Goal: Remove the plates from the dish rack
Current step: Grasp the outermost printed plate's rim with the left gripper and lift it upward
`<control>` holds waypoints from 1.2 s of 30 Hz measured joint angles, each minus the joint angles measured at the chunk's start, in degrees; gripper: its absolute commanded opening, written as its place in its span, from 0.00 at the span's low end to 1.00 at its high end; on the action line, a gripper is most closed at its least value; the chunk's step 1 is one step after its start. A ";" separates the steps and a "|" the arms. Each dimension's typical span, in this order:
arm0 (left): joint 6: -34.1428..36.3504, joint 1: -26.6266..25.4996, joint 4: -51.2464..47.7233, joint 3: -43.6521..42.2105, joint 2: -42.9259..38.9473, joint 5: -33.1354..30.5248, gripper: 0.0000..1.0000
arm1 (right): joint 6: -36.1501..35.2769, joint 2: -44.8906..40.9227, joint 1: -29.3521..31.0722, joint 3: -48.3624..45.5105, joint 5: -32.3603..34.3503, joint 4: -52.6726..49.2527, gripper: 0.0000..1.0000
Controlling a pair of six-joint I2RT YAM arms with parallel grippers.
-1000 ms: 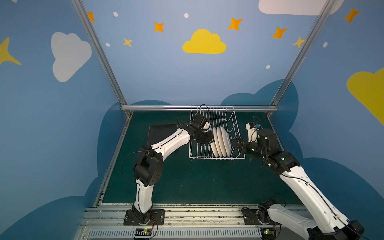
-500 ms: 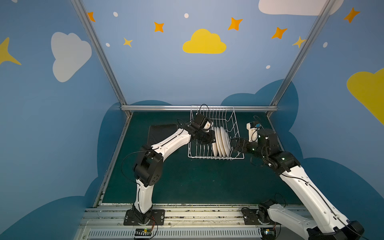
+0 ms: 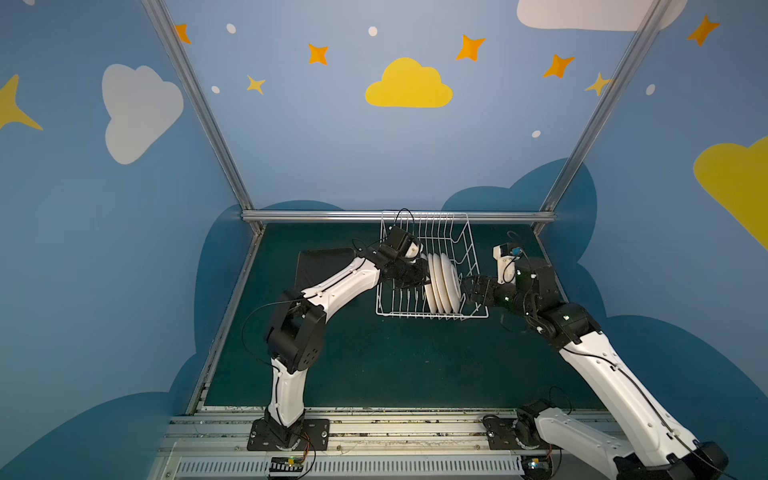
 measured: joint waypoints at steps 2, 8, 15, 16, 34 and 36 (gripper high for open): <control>-0.48 0.04 -0.02 0.00 -0.35 0.07 0.03 | 0.07 -0.04 0.00 0.00 0.00 0.00 0.88; -1.75 0.70 -0.07 0.00 -2.78 0.59 0.03 | 0.79 -0.74 -0.09 -0.11 0.04 0.00 0.88; -2.27 1.25 -0.57 0.00 -6.16 0.39 0.03 | 1.09 -1.07 -0.11 -0.11 0.02 0.02 0.88; -2.25 1.29 -0.61 0.00 -6.47 0.35 0.03 | 1.11 -1.11 -0.11 -0.11 0.02 0.02 0.88; -1.29 3.58 -5.62 -0.02 -10.95 -2.62 0.03 | 1.95 -1.73 -0.11 -0.11 -0.04 0.46 0.88; -1.03 3.91 -6.62 -0.02 -11.06 -3.08 0.03 | 2.05 -1.73 -0.11 -0.11 -0.07 0.46 0.89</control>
